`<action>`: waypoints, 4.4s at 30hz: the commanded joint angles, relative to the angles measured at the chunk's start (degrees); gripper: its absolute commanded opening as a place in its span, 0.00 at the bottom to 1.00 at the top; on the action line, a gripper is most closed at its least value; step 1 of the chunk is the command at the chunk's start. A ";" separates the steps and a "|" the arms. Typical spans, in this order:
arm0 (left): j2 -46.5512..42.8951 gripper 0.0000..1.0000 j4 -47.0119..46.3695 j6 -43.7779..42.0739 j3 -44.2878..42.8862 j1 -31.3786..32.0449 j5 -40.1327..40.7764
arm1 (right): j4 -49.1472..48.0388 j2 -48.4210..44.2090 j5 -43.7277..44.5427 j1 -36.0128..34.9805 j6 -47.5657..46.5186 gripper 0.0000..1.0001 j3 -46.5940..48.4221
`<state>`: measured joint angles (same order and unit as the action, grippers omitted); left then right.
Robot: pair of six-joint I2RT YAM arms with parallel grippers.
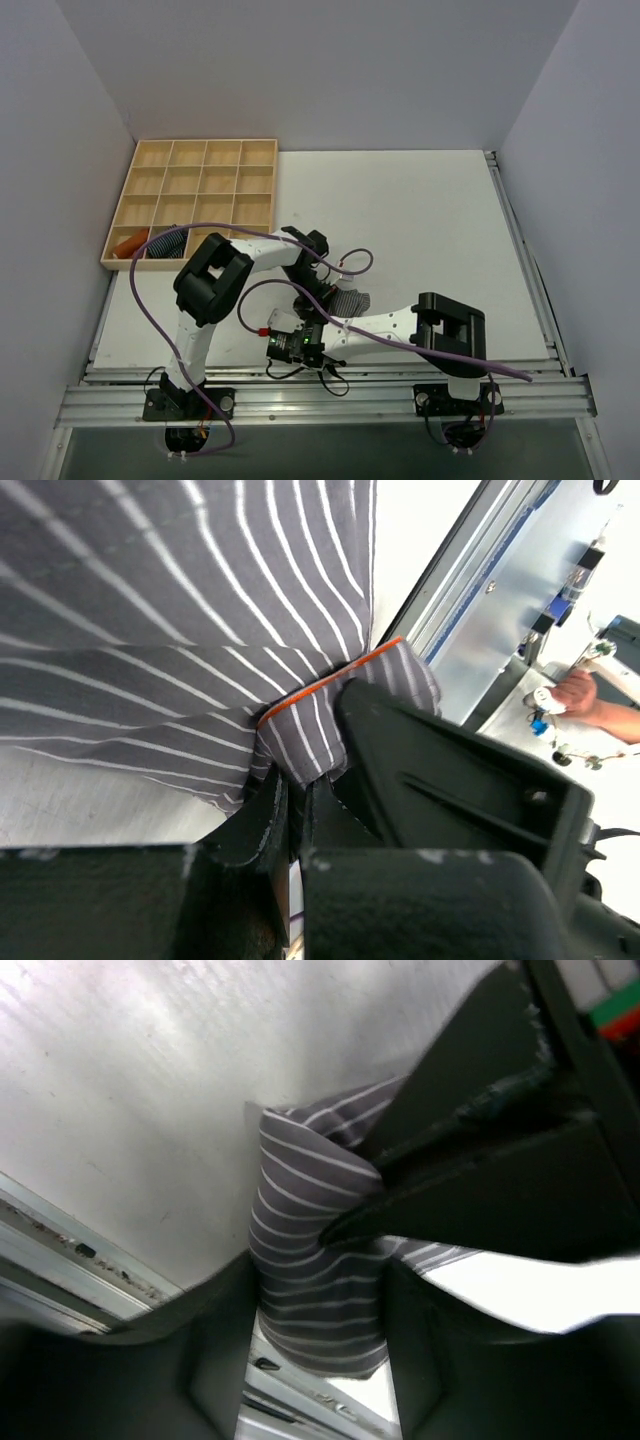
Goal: Roll the underwear
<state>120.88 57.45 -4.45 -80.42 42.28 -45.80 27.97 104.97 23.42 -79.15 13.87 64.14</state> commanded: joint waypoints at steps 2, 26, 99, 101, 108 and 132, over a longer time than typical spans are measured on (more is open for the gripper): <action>-2.57 0.03 -1.80 3.03 0.97 -2.20 -0.51 | 1.74 4.54 -4.43 0.76 -0.95 0.23 -1.21; -18.92 0.33 -12.62 19.30 0.34 -21.80 11.78 | -30.83 -6.80 -52.05 31.93 -1.04 0.00 -11.93; -12.42 0.49 -28.45 6.12 11.08 -13.54 2.21 | -20.06 21.68 -90.92 50.24 -18.97 0.19 -2.70; -12.68 0.51 -29.23 6.55 11.86 -13.37 2.21 | -19.97 21.68 -90.74 50.24 -18.97 0.19 -2.62; -12.60 0.53 -31.43 8.49 13.01 -13.19 -0.51 | -20.41 21.86 -89.95 50.33 -18.18 0.19 -2.35; -5.74 0.02 -24.84 9.11 7.91 -9.85 3.52 | -33.94 7.89 -67.10 50.50 -0.51 0.45 -9.11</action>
<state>113.32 30.30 5.34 -71.40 30.94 -43.59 -0.82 113.08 -62.85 -29.34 15.14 57.30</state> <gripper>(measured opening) 0.039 0.425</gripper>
